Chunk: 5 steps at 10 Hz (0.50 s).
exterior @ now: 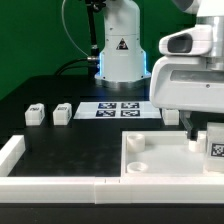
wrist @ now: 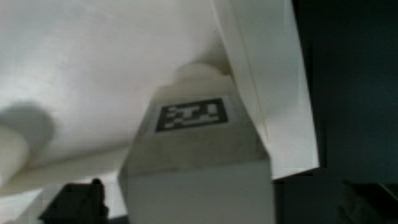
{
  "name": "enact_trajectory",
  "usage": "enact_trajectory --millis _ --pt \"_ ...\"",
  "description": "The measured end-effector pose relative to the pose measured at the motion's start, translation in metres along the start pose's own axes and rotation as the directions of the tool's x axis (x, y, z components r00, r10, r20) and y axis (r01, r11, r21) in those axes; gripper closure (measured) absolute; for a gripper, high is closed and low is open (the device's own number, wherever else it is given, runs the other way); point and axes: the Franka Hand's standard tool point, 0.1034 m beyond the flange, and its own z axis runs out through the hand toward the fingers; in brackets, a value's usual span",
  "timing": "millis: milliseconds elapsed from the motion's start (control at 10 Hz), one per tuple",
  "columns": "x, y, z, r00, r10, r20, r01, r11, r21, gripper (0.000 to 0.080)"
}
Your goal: Assemble one leg
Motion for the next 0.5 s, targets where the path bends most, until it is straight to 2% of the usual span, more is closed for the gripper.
enact_trajectory --millis 100,300,400,500 --pt "-0.0007 0.0003 0.001 1.0 -0.003 0.001 0.003 1.0 0.001 0.015" --pt "-0.0008 0.0002 0.0012 0.999 0.051 0.001 -0.051 0.999 0.001 0.0388" --pt "-0.0003 0.0023 0.0011 0.985 0.172 0.001 -0.172 0.985 0.0 0.0388" --pt "0.0003 0.0052 0.0014 0.968 0.251 0.001 -0.251 0.968 -0.003 0.0501"
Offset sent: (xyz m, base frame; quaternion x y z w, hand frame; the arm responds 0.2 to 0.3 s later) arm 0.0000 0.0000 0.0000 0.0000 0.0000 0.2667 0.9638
